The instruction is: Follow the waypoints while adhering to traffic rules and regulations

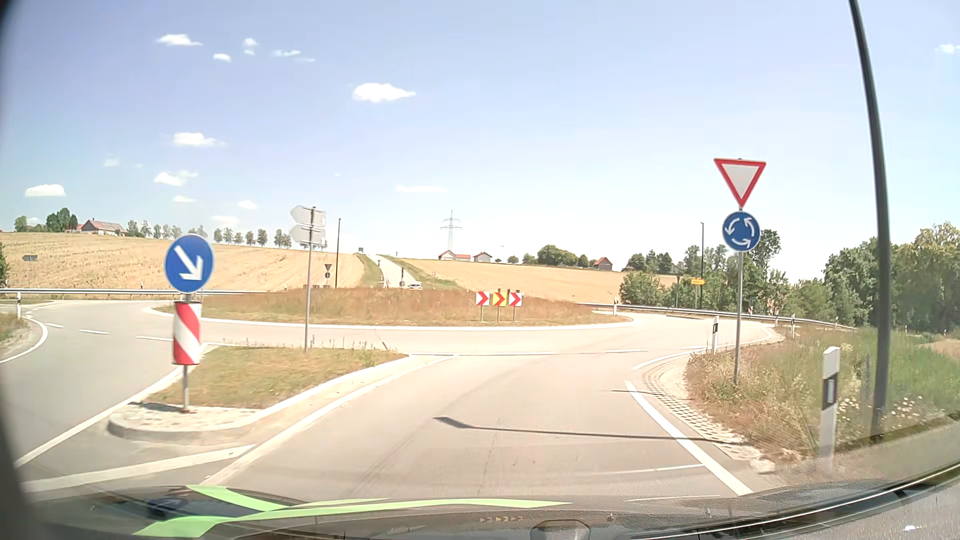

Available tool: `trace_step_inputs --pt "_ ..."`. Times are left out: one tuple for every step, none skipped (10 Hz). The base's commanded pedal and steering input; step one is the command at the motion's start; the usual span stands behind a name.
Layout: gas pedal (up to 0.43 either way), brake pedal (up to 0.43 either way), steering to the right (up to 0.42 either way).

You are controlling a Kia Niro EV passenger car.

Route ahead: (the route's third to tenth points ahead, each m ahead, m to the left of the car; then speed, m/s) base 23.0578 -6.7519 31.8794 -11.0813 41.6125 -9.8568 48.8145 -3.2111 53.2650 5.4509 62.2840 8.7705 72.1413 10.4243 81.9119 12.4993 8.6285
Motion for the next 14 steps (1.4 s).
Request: trace_step_inputs --pt "0.0 0.0 0.063" --pt "0.02 0.0 0.067" --pt "0.079 0.0 0.074" --pt "0.15 0.0 0.081" --pt "0.157 0.0 0.087" --pt "0.157 0.0 0.091" --pt "0.157 0.0 0.099" --pt "0.15 0.0 0.106" --pt "0.15 0.0 0.114" --pt "0.138 0.0 0.12" --pt "0.138 0.0 0.126" --pt "0.138 0.0 0.132" --pt "0.138 0.0 0.135" --pt "0.138 0.0 0.137"
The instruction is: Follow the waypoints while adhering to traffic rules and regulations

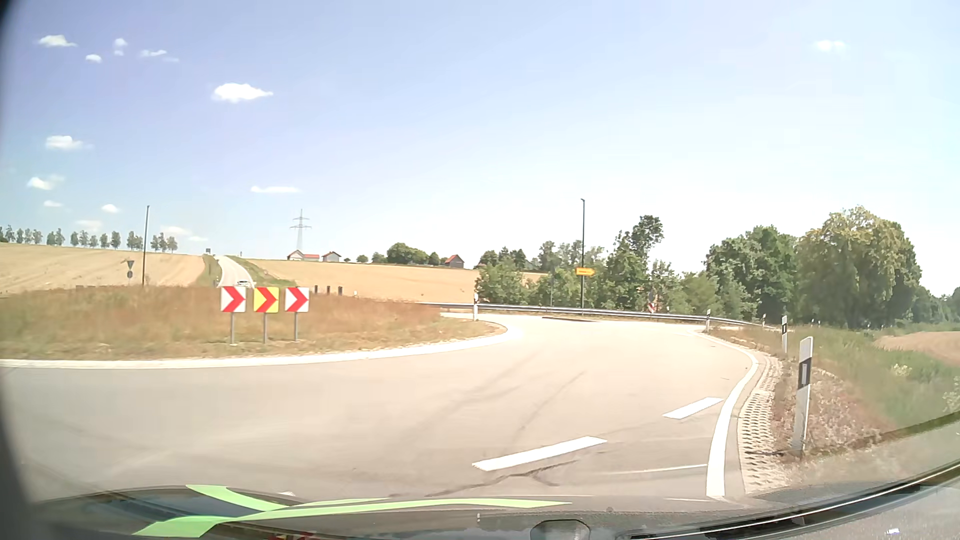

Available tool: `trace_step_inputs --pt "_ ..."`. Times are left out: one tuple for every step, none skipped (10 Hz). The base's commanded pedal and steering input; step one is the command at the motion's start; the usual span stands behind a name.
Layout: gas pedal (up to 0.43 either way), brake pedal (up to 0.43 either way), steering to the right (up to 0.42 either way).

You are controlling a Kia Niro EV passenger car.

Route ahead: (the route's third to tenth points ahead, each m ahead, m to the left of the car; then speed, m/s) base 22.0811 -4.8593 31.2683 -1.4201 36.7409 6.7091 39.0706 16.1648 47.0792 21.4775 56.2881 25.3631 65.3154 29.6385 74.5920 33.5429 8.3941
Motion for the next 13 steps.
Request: trace_step_inputs --pt "0.138 0.0 0.138" --pt "0.13 0.0 0.138" --pt "0.118 0.0 0.138" --pt "0.098 0.0 0.137" --pt "0.098 0.0 0.134" --pt "0.087 0.0 0.124" --pt "0.079 0.0 0.101" --pt "0.067 0.0 0.08" --pt "0.067 0.0 0.05" --pt "0.079 0.0 0.028" --pt "0.079 0.0 0.008" --pt "0.079 0.0 0.0" --pt "0.079 0.0 -0.009"
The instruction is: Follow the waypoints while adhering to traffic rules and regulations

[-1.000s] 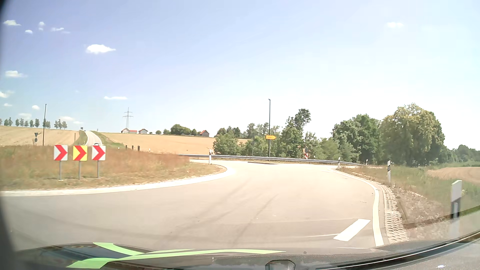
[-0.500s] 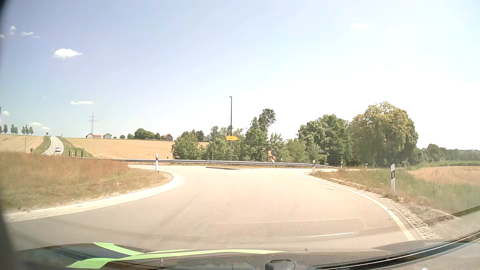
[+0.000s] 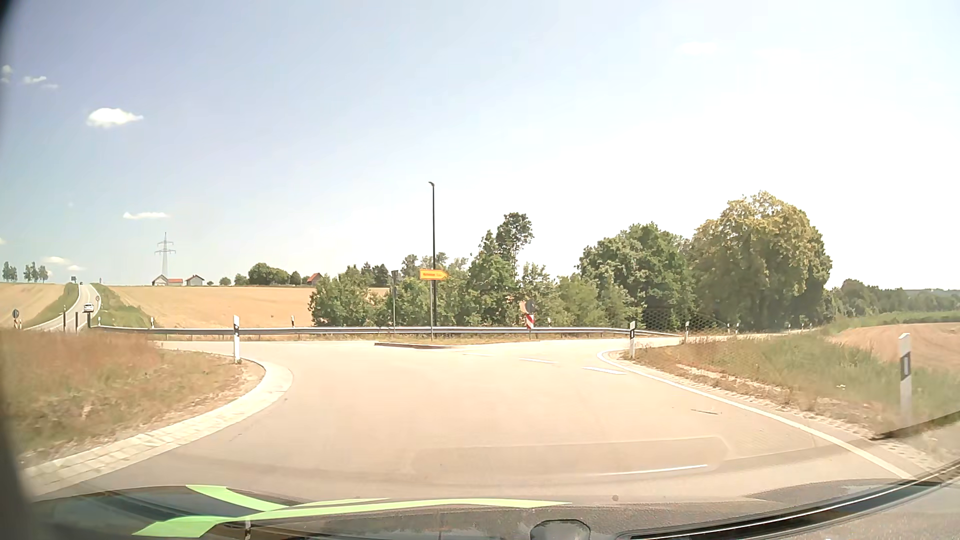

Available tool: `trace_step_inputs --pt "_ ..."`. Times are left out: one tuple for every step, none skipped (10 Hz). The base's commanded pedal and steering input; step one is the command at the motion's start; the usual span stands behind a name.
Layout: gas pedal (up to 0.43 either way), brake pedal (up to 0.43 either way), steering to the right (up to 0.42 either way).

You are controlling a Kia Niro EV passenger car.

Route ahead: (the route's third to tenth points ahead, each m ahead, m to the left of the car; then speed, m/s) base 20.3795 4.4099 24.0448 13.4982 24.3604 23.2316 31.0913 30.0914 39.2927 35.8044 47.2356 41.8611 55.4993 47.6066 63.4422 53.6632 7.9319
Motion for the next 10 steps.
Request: trace_step_inputs --pt "0.079 0.0 -0.016" --pt "0.079 0.0 -0.03" --pt "0.079 0.0 -0.051" --pt "0.087 0.0 -0.069" --pt "0.087 0.0 -0.087" --pt "0.087 0.0 -0.106" --pt "0.087 0.0 -0.135" --pt "0.079 0.0 -0.159" --pt "0.028 0.0 -0.18" --pt "0.028 0.0 -0.195"
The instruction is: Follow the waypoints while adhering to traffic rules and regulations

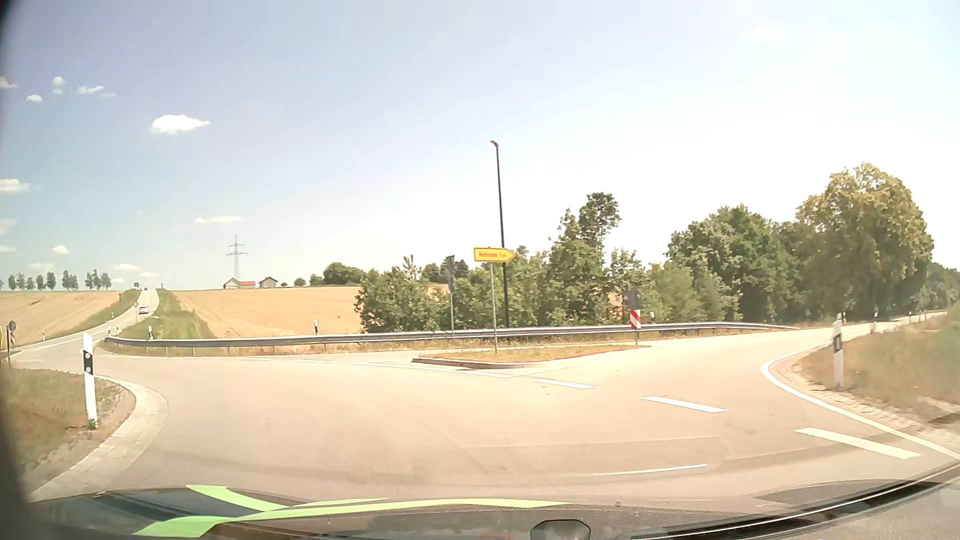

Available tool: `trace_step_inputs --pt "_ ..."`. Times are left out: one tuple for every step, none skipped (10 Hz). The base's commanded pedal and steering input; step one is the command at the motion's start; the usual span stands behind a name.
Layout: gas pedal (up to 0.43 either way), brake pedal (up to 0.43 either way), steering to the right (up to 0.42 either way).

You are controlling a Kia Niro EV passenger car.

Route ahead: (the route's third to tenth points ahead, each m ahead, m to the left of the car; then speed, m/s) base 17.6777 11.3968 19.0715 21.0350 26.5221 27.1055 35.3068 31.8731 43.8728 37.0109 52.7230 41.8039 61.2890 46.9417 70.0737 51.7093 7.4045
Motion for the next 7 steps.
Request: trace_step_inputs --pt "0.028 0.0 -0.21" --pt "0.028 0.0 -0.221" --pt "0.039 0.0 -0.23" --pt "0.047 0.0 -0.236" --pt "0.067 0.0 -0.249" --pt "0.067 0.0 -0.261" --pt "0.087 0.0 -0.267"
